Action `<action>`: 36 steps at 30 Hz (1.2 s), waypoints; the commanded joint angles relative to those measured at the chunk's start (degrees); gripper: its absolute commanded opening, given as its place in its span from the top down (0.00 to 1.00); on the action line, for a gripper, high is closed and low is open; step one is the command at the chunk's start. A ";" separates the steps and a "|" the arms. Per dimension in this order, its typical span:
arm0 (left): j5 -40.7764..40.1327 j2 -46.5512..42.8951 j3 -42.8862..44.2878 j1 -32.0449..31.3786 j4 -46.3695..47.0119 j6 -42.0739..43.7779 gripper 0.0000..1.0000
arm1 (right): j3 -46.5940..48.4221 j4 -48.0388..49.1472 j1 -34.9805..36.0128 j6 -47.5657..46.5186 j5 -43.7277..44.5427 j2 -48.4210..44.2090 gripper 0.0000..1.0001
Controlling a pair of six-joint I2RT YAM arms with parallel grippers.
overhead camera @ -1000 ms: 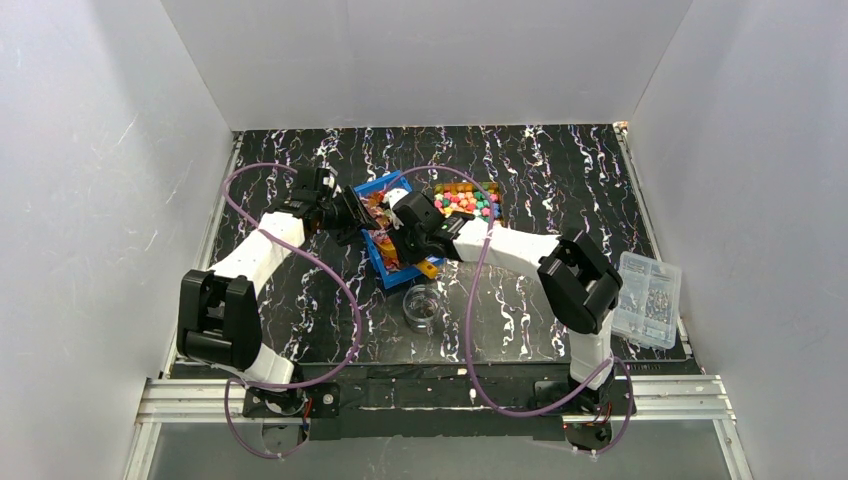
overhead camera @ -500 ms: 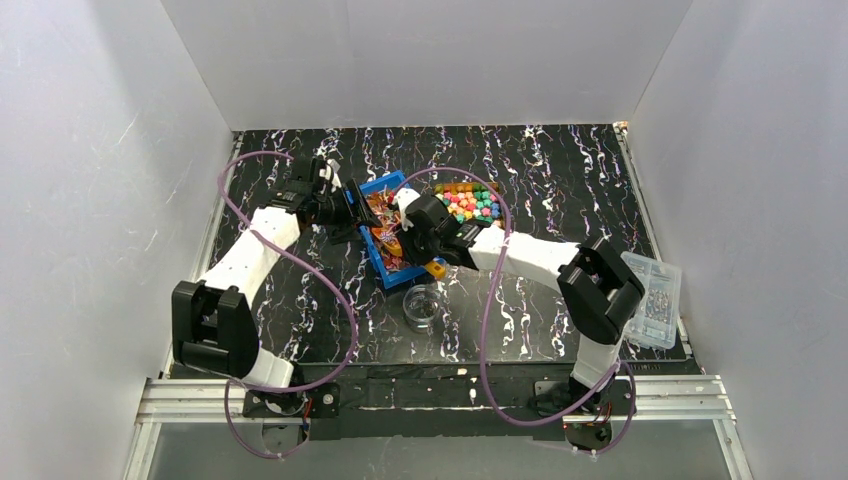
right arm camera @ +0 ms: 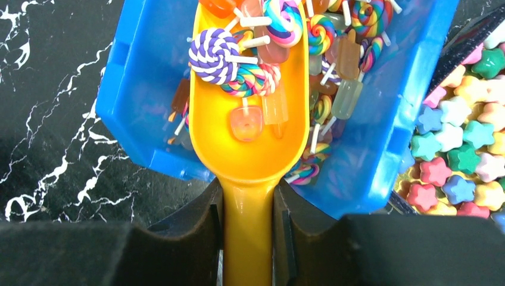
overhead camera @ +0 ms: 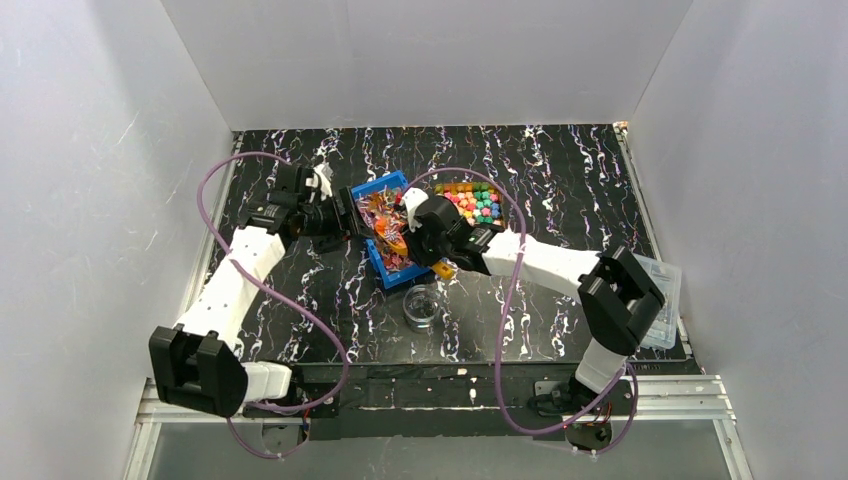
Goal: Pack the candies
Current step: Scoop the fake candies from the storage box.
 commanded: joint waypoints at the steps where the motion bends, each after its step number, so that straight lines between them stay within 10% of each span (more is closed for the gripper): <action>1: 0.16 -4.31 -3.02 -0.21 -3.61 2.46 0.31 | -2.11 4.17 -0.24 -2.06 -0.22 -5.27 0.99; 36: 7.74 -21.94 -15.76 -0.20 -6.63 9.77 0.32 | -13.67 -5.38 7.37 -6.65 5.36 -29.99 0.99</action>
